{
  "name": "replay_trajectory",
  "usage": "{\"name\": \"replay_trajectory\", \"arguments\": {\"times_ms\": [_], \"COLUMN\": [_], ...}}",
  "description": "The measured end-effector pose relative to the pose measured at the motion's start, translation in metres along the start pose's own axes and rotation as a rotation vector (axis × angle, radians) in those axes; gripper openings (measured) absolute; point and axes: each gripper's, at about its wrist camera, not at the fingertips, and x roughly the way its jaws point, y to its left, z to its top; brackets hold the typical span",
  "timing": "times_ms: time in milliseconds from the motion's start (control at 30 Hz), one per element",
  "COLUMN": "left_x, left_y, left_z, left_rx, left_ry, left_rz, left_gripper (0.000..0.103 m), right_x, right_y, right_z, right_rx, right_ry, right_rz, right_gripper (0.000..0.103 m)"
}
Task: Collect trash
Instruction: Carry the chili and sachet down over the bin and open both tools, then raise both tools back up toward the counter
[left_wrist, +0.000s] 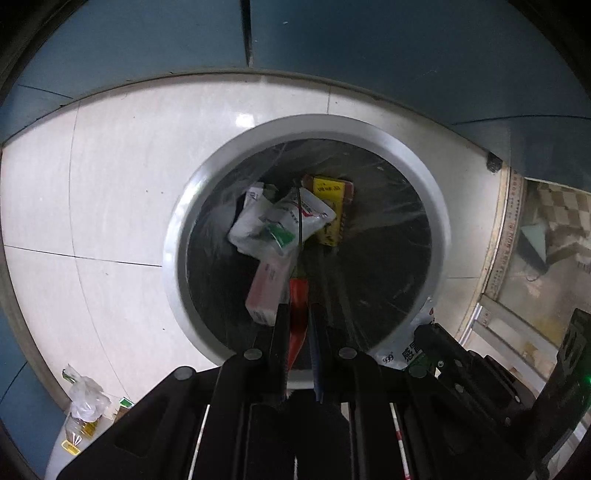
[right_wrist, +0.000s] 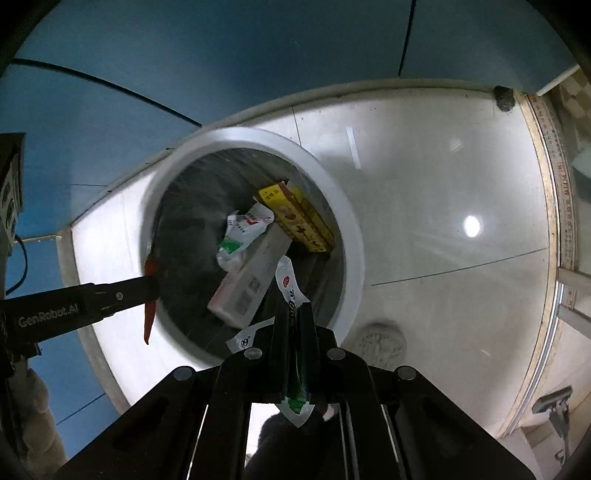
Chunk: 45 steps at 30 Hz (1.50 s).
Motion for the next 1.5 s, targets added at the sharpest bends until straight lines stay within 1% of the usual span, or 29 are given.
{"name": "replay_trajectory", "arguments": {"times_ms": [33,67,100,133,167,200,267,300,333,367,400,433,467,533,567,600,733,800,1067,1267,1500], "left_x": [-0.002,-0.004,-0.008,-0.009,-0.013,-0.018,-0.029,-0.035,-0.041,-0.046,-0.052,-0.055,-0.059,-0.070,-0.077,-0.083,-0.114,-0.131,-0.204,-0.276,-0.358], "left_y": [0.001,0.002,0.005,0.008,0.009,0.012,0.016,0.018,0.020,0.022,0.025,0.026,0.027,0.028,0.028,0.027,0.019,0.015,-0.003,-0.015,-0.024], "left_z": [-0.001,-0.002,-0.001,-0.001,-0.003,-0.005,-0.009,-0.012,-0.016,-0.018,-0.023,-0.026,-0.028,-0.036,-0.042,-0.047,-0.067,-0.079,-0.126,-0.169,-0.212], "left_rx": [0.001,-0.005,-0.014,-0.019,-0.018,-0.024,-0.031,-0.032,-0.031,-0.030,-0.025,-0.023,-0.022,-0.006,-0.004,-0.004,0.005,0.015,0.024,0.045,0.054], "left_ry": [-0.003,-0.007,-0.026,-0.040,-0.049,-0.060,-0.091,-0.113,-0.133,-0.142,-0.145,-0.149,-0.157,-0.173,-0.183,-0.192,-0.228,-0.250,-0.290,-0.336,-0.387], "left_rz": [0.007,0.031,0.049,0.053,0.049,0.047,0.059,0.073,0.081,0.086,0.101,0.114,0.126,0.153,0.174,0.182,0.206,0.215,0.190,0.205,0.160], "left_gripper": [0.009,0.009,0.010,0.015,0.025,0.033,0.077,0.083,0.089,0.095,0.100,0.103,0.103,0.103,0.103,0.103,0.103,0.103,0.103,0.103,0.103], "right_x": [0.002,0.005,0.005,0.004,0.003,0.000,-0.007,-0.010,-0.014,-0.019,-0.023,-0.026,-0.032,-0.042,-0.049,-0.054,-0.088,-0.109,-0.209,-0.308,-0.414], "right_y": [0.000,-0.001,0.002,0.002,0.004,0.006,0.009,0.010,0.011,0.012,0.014,0.015,0.016,0.018,0.020,0.021,0.026,0.028,0.040,0.055,0.080], "right_z": [0.002,0.004,0.004,0.005,0.006,0.006,0.006,0.007,0.006,0.006,0.005,0.005,0.004,0.002,0.000,-0.001,-0.011,-0.016,-0.038,-0.066,-0.098], "right_rx": [0.003,0.005,0.006,0.005,0.000,-0.006,-0.019,-0.022,-0.025,-0.033,-0.040,-0.043,-0.045,-0.050,-0.053,-0.056,-0.061,-0.060,-0.098,-0.114,-0.116], "right_ry": [0.004,0.013,0.019,0.022,0.026,0.028,0.024,0.019,0.012,0.004,-0.002,-0.008,-0.016,-0.025,-0.030,-0.034,-0.053,-0.066,-0.115,-0.153,-0.183], "right_rz": [0.000,-0.005,-0.005,-0.009,-0.017,-0.019,-0.042,-0.047,-0.050,-0.061,-0.072,-0.080,-0.092,-0.108,-0.123,-0.136,-0.185,-0.187,-0.192,-0.194,-0.168], "right_gripper": [0.013,0.015,0.022,0.029,0.029,0.030,0.040,0.049,0.054,0.056,0.062,0.069,0.074,0.098,0.102,0.103,0.103,0.103,0.103,0.103,0.103]}}
